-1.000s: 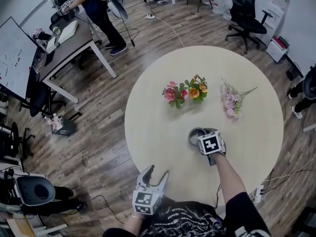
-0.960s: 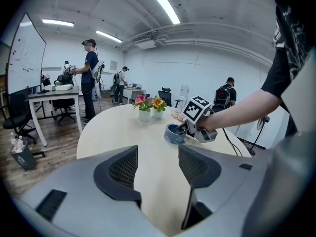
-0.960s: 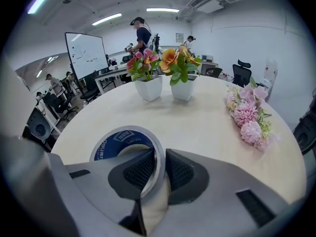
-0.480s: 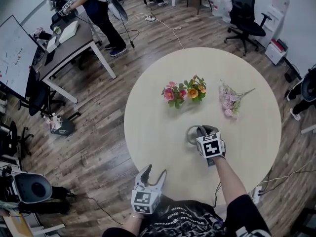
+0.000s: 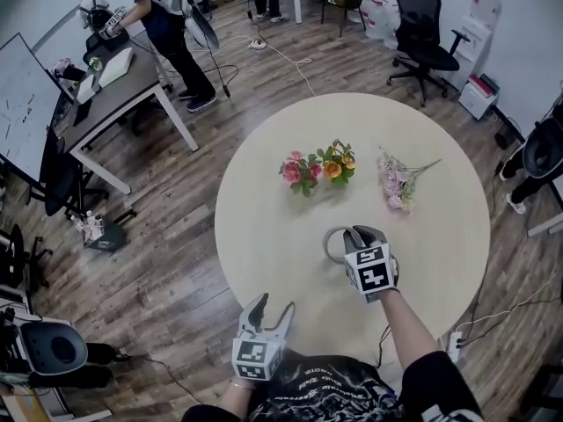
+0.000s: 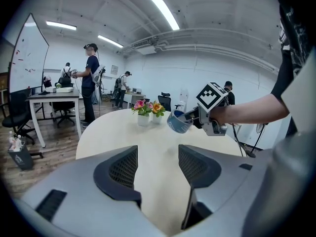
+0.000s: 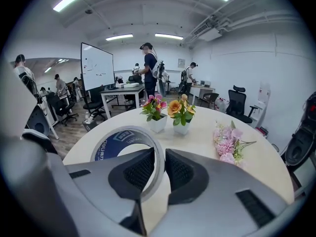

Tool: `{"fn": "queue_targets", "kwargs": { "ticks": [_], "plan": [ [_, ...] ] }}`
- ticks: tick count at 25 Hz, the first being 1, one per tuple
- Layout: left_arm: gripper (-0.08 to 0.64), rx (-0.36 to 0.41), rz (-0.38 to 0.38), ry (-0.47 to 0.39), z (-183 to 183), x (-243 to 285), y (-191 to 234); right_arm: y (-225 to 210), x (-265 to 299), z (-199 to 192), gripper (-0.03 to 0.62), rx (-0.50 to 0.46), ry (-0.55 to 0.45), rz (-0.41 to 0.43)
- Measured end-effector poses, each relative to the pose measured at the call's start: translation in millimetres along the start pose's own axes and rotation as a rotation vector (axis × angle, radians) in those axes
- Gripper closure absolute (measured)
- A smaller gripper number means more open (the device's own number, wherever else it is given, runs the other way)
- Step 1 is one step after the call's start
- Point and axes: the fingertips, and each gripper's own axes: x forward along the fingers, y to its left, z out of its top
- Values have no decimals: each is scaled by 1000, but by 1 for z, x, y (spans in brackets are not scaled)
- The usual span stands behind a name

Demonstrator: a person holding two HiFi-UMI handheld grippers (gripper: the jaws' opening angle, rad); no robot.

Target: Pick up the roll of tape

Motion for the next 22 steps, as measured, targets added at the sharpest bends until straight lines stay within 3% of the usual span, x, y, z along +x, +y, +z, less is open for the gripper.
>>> {"fn": "queue_targets", "kwargs": {
  "ticks": [12, 18, 22],
  "plan": [
    [281, 23, -40, -61, 13, -12, -13, 13, -55, 18, 515, 13, -88, -38],
    [281, 37, -70, -84, 19, -19, -18, 21, -81, 13, 517, 5, -116, -76],
    [281, 41, -84, -94, 21, -20, -20, 25, -95, 4, 517, 51, -143, -94]
  ]
}}
